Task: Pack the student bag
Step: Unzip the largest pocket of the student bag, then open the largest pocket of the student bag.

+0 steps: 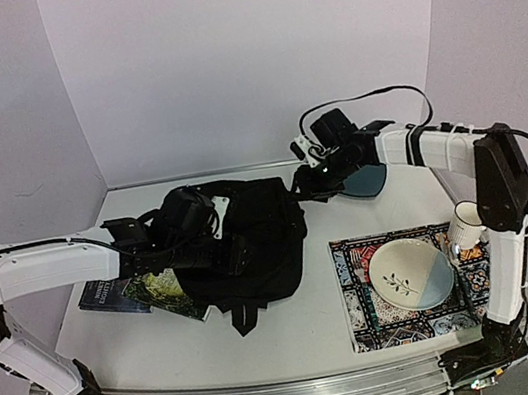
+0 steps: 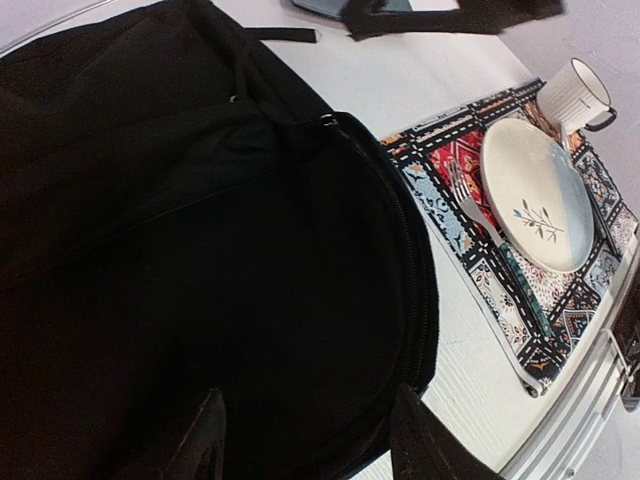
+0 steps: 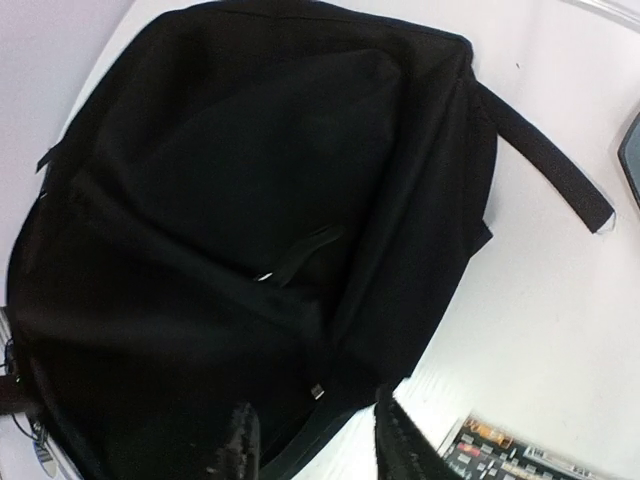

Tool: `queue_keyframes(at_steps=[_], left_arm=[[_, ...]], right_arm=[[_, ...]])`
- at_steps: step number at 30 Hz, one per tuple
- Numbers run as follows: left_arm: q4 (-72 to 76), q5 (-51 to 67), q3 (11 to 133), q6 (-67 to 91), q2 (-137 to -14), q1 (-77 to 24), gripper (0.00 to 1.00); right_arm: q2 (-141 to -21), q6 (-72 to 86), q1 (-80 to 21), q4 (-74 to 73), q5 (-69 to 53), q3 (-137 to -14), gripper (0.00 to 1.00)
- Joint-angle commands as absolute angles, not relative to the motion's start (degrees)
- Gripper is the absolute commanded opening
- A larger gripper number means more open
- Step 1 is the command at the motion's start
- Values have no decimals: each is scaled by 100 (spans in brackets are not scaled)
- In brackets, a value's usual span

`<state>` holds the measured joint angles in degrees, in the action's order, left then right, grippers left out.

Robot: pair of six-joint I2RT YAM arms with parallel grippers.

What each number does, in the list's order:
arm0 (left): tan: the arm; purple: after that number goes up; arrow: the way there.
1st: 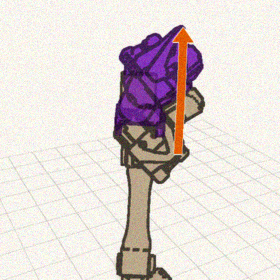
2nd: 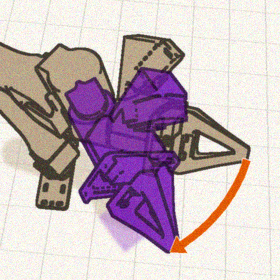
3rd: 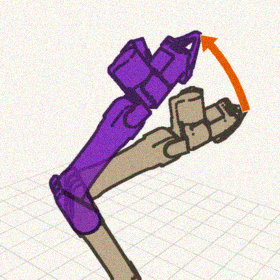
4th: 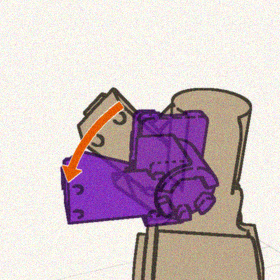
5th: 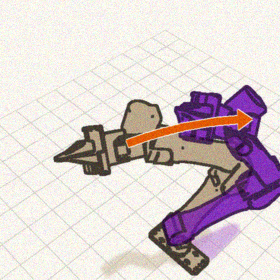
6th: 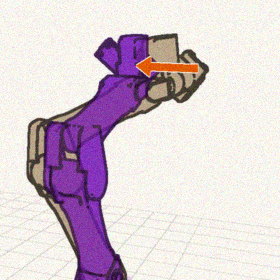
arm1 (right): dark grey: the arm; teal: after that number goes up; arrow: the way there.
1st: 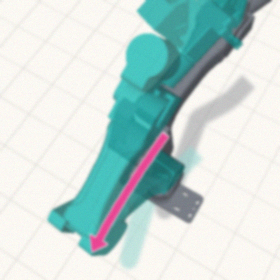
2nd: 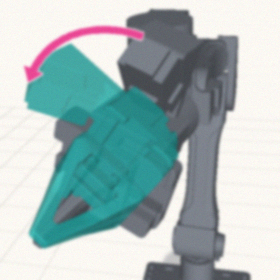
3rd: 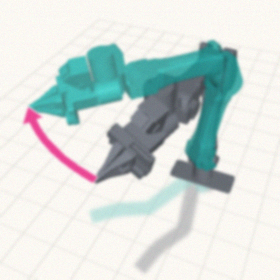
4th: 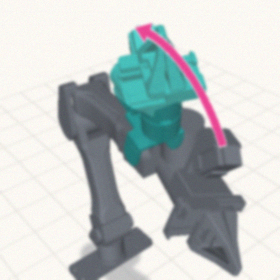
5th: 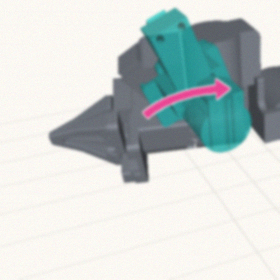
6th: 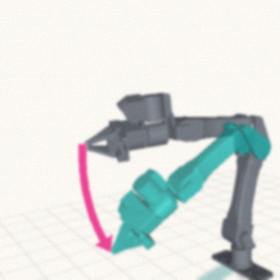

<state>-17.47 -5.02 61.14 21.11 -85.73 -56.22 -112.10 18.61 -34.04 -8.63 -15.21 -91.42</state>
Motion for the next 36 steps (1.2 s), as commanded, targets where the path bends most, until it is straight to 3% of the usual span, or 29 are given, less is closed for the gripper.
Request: queue_keyframes(at_steps=[1, 6, 14, 23, 36], left_arm=[[-2516, -921, 6293, 3080, -8005, -5412, 64], [-3087, -864, 5849, 3912, -7644, -4875, 68], [-3095, -774, 5123, 4640, -7134, -4407, 66], [-2768, -391, 4729, 4943, -7489, -4310, 50], [-2362, -88, 4214, 5080, -7597, -4212, 36]], right_arm=[[-10554, 1313, -3881, -1198, -1244, -8894, 49], [-10726, 869, -4426, -1488, -870, -8995, 68], [-11612, 454, -5202, -1647, -376, -9675, 84], [-12105, -65, -5952, -1714, 172, -9590, 97], [-12212, -608, -6704, -1509, 825, -9213, 98]])
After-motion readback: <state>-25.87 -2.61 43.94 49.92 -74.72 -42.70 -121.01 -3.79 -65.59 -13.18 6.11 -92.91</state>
